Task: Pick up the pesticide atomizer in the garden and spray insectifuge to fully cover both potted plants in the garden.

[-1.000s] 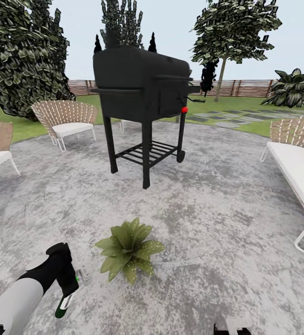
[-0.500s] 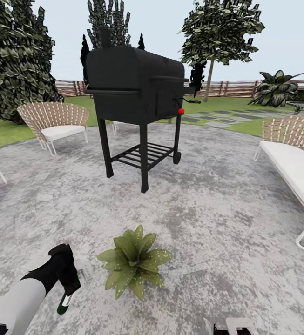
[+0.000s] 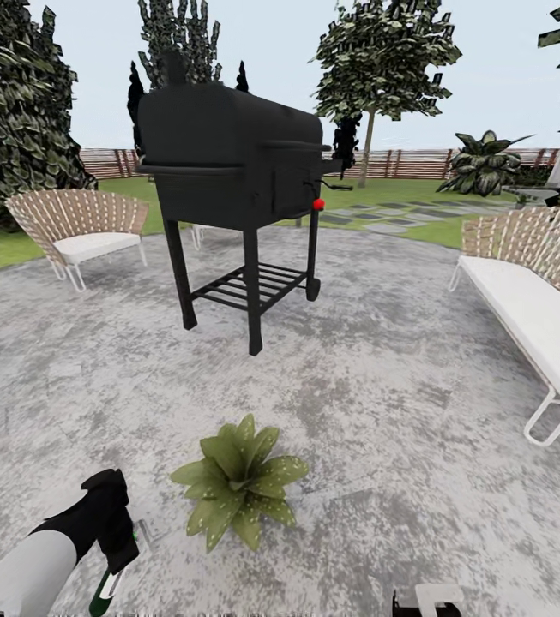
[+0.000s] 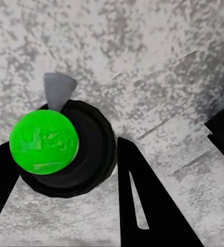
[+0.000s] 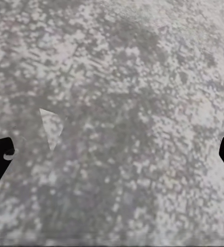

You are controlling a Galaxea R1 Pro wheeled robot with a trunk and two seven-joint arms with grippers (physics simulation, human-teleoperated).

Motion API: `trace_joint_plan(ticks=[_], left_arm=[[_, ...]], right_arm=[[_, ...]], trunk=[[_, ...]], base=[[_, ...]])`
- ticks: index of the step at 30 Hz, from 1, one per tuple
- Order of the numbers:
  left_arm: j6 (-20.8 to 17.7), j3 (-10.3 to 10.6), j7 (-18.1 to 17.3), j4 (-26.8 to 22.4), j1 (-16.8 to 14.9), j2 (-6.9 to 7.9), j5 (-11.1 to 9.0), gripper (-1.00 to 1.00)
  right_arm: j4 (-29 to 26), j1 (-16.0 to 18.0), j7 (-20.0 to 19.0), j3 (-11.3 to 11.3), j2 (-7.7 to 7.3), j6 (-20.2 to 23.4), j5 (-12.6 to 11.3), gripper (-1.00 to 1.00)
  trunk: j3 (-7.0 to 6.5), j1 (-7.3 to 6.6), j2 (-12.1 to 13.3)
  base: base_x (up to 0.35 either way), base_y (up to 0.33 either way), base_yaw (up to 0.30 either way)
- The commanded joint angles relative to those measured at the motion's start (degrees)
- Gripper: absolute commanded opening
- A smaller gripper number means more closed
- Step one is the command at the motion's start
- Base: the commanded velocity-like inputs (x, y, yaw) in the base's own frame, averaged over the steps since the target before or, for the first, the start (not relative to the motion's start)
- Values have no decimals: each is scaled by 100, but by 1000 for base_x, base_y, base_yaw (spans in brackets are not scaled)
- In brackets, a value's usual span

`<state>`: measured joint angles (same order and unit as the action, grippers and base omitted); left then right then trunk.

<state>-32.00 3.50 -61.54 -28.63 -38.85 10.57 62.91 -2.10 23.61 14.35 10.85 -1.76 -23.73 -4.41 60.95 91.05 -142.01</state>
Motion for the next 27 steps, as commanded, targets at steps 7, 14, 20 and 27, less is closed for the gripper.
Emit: trace_joint_plan(ticks=[7,14,20,27], left_arm=[[-60,-49,275,-10,0,-37,-15,-100],[-52,-549,307,-6,0,-62,-4,-100],[-52,-545,302,-2,7,-72,31,-100],[-52,-556,308,-2,9,-64,9,-100]], right_arm=[[8,3,8,49,-9,-18,-42,100],[8,2,11,49,-5,-18,-42,100],[-1,4,16,51,26,-18,-51,100],[7,3,8,49,7,-18,-51,100]], trunk=[[-20,-4,-2],[-44,-4,-2],[-45,-4,-2],[-69,-4,-2]], base=[[-206,252,-242],[34,332,-248],[126,313,-18],[36,325,-196]])
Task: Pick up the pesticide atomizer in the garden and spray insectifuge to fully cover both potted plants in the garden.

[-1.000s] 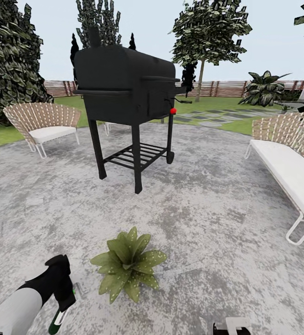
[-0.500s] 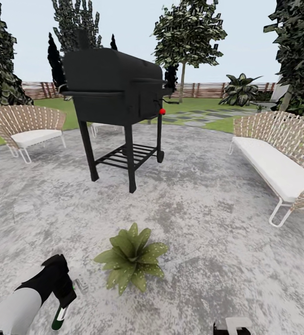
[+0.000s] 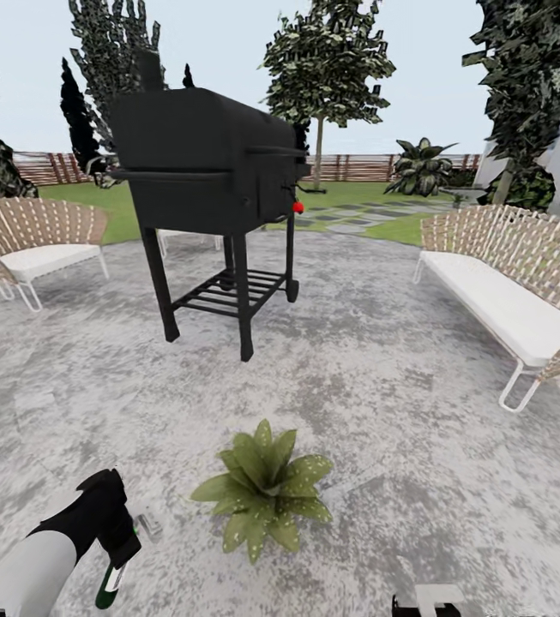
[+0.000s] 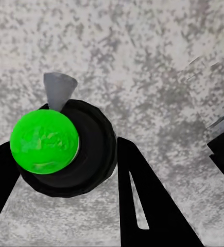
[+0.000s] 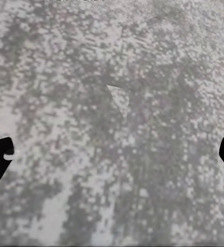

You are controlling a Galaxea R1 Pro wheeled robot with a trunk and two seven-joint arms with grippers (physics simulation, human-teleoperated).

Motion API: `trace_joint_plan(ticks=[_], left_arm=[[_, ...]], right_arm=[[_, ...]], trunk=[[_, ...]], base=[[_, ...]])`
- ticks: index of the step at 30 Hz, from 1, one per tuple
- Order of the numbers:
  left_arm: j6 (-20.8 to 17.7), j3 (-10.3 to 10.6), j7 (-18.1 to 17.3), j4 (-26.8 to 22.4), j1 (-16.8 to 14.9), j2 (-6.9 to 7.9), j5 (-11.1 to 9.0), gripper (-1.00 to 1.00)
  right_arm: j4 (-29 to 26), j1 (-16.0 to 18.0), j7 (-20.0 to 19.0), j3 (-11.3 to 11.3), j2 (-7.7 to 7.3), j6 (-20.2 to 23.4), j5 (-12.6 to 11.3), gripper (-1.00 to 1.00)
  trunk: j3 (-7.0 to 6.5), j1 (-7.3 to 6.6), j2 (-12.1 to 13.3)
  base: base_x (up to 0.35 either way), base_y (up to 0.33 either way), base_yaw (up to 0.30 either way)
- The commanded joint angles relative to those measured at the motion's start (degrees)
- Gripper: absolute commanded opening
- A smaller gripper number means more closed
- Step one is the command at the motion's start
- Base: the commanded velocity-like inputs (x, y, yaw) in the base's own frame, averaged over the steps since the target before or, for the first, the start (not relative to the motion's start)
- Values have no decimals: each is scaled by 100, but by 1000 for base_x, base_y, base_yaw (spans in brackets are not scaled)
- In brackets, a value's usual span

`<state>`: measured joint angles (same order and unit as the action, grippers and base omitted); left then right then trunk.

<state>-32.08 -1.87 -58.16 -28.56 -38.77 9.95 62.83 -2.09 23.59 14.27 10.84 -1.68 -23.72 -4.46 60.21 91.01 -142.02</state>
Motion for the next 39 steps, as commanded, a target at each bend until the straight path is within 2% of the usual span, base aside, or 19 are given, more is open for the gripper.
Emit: trace_joint_plan(ticks=[1,7,11,13,14,15,17,27,39], left_arm=[[-44,-17,-29,-9,1,-5,8,-100],[-15,0,-67,-6,0,-16,-2,-100],[27,29,-103,50,1,-172,42,-100],[21,46,-270,12,-26,-236,50,-100],[21,152,-633,-18,-54,-271,99,-100],[12,431,-1012,-40,-79,-265,185,-100],[-16,619,-1168,-53,-98,-279,224,-100],[-53,697,-1216,-418,-105,-299,255,-100],[-58,697,-1218,-427,-175,-267,257,-100]], right_arm=[[6,5,15,50,-4,-19,-46,100],[6,4,14,44,-7,-19,-46,100],[5,5,14,41,-16,-19,-46,100],[0,5,15,41,-16,-19,-46,100],[2,5,15,41,-16,-19,-46,100],[1,5,14,41,-16,-19,-46,100],[-1,4,16,41,-16,-19,-46,100],[7,5,19,50,-16,-19,-41,100],[11,5,22,51,-27,-19,-35,100]], trunk=[[0,0,-2],[-28,0,-2],[-47,0,-2],[-56,0,-2],[-61,0,-2],[-65,0,-2],[-75,0,-2],[-111,0,-2],[-111,0,-2]], base=[[201,260,-261],[274,137,-262],[57,8,-264],[4,1,-267],[1,0,-267],[0,0,-268],[0,0,-268],[-8,0,-215],[-300,158,-3]])
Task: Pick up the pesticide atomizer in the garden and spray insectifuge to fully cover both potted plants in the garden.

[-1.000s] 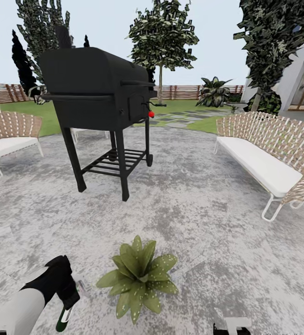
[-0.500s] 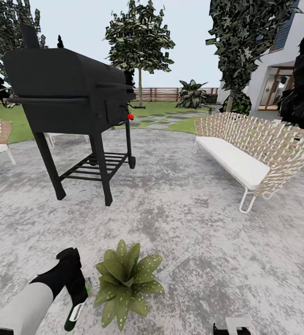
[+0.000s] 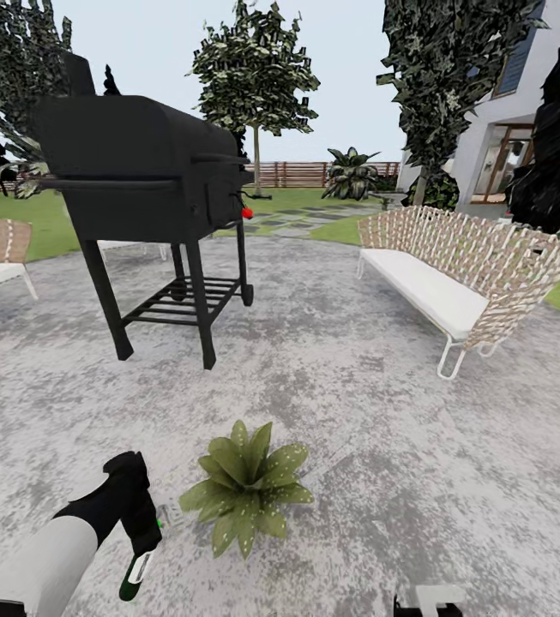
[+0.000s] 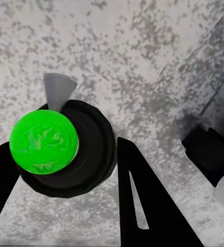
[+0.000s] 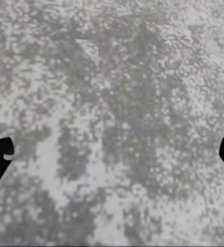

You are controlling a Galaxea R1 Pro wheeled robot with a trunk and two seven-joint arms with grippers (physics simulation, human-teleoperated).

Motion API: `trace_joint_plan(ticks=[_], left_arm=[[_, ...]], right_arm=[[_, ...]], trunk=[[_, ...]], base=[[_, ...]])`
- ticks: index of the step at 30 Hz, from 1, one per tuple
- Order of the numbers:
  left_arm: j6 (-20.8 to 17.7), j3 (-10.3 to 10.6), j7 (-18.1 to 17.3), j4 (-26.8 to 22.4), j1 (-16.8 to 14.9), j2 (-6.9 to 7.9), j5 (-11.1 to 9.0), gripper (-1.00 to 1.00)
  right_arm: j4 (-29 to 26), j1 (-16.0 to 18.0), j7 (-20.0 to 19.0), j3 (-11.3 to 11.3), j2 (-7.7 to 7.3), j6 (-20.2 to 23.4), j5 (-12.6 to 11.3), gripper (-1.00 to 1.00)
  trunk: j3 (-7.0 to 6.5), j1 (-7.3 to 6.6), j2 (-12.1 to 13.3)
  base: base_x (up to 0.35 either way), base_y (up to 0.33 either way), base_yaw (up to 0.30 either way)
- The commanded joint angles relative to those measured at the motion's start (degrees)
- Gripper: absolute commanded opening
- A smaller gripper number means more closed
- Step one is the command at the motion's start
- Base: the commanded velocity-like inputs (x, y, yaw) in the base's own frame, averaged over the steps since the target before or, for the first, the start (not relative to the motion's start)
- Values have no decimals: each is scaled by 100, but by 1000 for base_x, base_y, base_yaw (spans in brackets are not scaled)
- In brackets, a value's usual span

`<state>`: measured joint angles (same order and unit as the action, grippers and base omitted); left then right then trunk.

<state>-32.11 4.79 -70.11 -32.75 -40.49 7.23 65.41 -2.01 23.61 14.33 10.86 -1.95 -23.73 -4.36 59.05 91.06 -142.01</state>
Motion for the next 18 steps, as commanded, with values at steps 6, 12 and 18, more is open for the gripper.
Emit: trace_joint_plan(ticks=[6,12,18], left_arm=[[-59,30,-29,-3,-106,-35,6,-100],[-59,50,-29,-3,-110,-12,28,-100],[-61,108,-35,-7,-143,38,576,-100]], right_arm=[[-1,1,17,47,1,-18,-48,100],[-1,2,18,46,-1,-18,-48,100],[-1,2,18,46,1,-18,-48,100]], trunk=[[5,-4,-2],[5,-4,-2],[5,-4,-2]], base=[[-134,256,-174],[84,307,-261],[81,111,-260]])
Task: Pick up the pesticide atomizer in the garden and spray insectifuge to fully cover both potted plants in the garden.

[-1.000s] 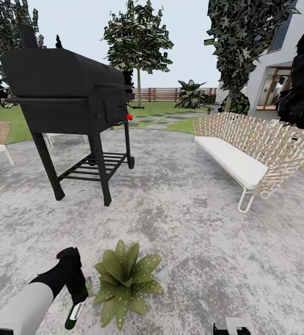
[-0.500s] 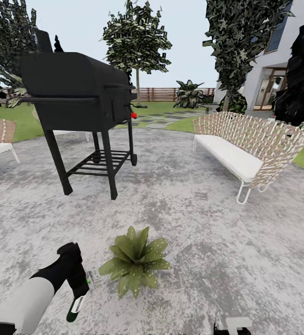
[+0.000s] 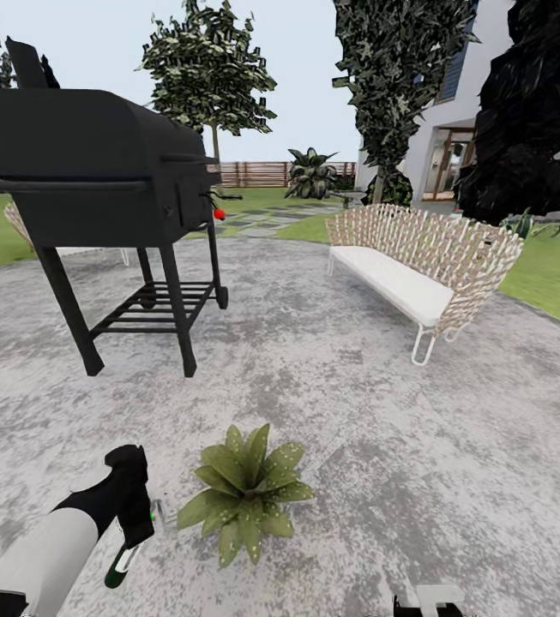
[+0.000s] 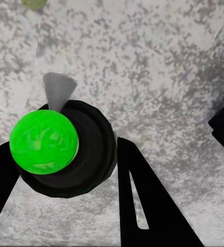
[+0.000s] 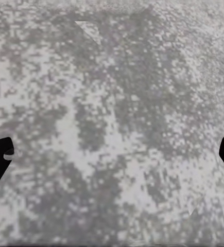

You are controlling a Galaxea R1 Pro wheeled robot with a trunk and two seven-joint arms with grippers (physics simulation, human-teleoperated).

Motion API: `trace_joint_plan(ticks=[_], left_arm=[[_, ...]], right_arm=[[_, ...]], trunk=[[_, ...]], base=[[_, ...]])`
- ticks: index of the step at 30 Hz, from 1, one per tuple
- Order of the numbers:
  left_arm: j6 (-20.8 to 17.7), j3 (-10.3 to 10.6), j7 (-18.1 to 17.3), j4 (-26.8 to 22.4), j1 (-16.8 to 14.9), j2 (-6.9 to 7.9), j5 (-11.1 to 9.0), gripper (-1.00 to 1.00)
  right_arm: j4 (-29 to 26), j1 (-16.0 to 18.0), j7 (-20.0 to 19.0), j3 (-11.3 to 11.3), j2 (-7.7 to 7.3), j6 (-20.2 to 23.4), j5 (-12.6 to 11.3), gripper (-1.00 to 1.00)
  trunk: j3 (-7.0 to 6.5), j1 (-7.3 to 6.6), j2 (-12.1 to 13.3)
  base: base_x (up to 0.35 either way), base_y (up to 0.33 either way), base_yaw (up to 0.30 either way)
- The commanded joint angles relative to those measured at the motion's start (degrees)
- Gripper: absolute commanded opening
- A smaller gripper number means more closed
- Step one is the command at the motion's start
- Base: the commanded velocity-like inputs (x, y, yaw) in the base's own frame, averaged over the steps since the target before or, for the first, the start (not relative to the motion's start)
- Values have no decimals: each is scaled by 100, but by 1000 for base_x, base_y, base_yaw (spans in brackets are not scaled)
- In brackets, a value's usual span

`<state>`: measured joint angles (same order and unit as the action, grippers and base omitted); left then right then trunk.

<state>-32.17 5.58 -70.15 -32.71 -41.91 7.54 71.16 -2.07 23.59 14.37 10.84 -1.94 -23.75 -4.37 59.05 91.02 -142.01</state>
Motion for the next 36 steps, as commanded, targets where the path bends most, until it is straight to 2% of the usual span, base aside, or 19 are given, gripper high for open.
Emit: trace_joint_plan(ticks=[1,4,6,8,12,13,14,15,16,18,21,23,25,26,28,30,34,36], left_arm=[[-54,26,-32,-10,-30,25,10,-100],[-59,16,-41,-8,-146,126,2,-100],[-51,14,-289,-11,-291,170,-10,-100],[-28,29,-768,-15,-579,174,21,-100],[-1,55,-971,-16,-1047,92,41,-100],[0,63,-1356,-16,-1284,-72,448,-100],[-7,59,-1598,-16,-1315,-139,798,-100],[-17,54,-1747,-16,-1326,-178,1047,-100],[-17,51,-1837,-16,-1327,-200,1227,-100],[25,56,-1916,-12,-1270,-161,1405,-100],[34,68,-1915,-10,-1238,-149,1431,-100],[7,58,-1910,-14,-1240,-213,1433,-100],[-26,59,-1914,-16,-1284,-479,1475,-100],[-33,58,-1914,-16,-1299,-555,1515,-100],[-48,54,-1922,-16,-1322,-768,1760,-100],[-52,51,-1926,-22,-1334,-835,1903,-100],[-53,49,-1932,-20,-1337,-900,1942,-100],[-56,48,-1932,-19,-1335,-991,1950,-100]], right_arm=[[5,5,14,49,1,-16,-46,100],[5,5,14,50,1,-16,-46,100],[9,5,14,50,1,-16,-46,100],[13,4,14,50,1,-16,-46,100],[12,4,14,50,1,-16,-46,100],[13,3,14,54,1,-16,-44,100],[16,3,11,57,-2,-16,-38,100],[19,3,6,58,-5,-16,-35,100],[21,4,1,58,-7,-16,-32,100],[22,5,-3,59,-8,-16,-29,100],[22,5,1,59,-8,-16,-28,100],[22,5,4,59,-8,-16,-34,100],[22,5,7,59,-8,-16,-34,100],[22,5,6,59,-8,-16,-34,100],[22,4,6,59,-8,-16,-35,100],[22,4,5,59,-8,-16,-36,100],[19,4,8,59,-8,-16,-37,100],[18,5,12,59,-8,-16,-37,100]], trunk=[[6,-1,-2],[6,-1,-2],[6,-1,-2],[6,-1,-2],[6,-1,-2],[6,-1,-2],[6,-1,-2],[6,-1,-2],[6,-1,-2],[6,-1,-2],[6,-1,-2],[6,-1,-2],[6,-1,-2],[6,-1,-2],[6,-1,-2],[6,-1,-2],[6,-1,-2],[6,-1,-2]], base=[[4,5,-216],[1,1,-91],[0,0,-14],[0,0,-4],[0,0,0],[0,0,0],[0,0,0],[0,0,0],[0,0,0],[0,0,0],[0,0,0],[0,0,0],[0,0,0],[0,0,0],[0,0,0],[0,0,0],[0,0,0],[0,0,0]])
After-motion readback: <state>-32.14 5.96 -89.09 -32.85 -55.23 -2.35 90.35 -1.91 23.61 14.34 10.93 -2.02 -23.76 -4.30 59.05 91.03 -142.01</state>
